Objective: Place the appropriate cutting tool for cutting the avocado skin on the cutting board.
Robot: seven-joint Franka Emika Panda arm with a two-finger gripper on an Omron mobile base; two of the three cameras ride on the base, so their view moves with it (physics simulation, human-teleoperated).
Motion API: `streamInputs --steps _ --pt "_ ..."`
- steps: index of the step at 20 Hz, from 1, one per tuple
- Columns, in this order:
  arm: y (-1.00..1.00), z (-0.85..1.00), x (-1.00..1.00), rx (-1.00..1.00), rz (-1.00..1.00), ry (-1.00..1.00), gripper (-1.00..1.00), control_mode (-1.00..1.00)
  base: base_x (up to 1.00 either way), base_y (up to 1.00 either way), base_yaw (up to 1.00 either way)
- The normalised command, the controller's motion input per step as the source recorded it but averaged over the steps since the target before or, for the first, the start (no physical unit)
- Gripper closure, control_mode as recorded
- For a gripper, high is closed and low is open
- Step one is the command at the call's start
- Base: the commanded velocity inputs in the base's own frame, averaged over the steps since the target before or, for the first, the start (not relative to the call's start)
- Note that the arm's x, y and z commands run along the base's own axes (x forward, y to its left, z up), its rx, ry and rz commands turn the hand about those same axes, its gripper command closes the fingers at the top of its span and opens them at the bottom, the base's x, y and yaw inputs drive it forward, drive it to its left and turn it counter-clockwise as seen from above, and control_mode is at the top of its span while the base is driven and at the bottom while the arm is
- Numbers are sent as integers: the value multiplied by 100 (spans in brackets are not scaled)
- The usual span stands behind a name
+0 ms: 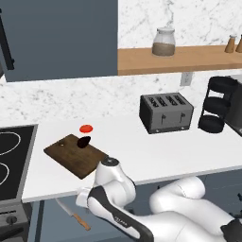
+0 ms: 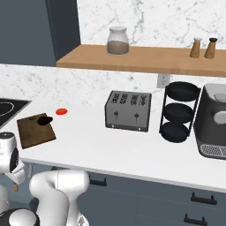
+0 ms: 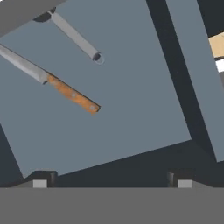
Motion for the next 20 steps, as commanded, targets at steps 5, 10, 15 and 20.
streamInputs --steps 5,10,15,20 --pt "7 -46 -30 -5 3 0 -100 -100 0 0 0" --pt "0 -28 -10 -9 10 0 -100 -100 0 0 0" --pt "4 -29 -38 -6 15 0 -100 -100 0 0 0" --pt "33 -11 -81 0 10 1 -100 -100 0 0 0"
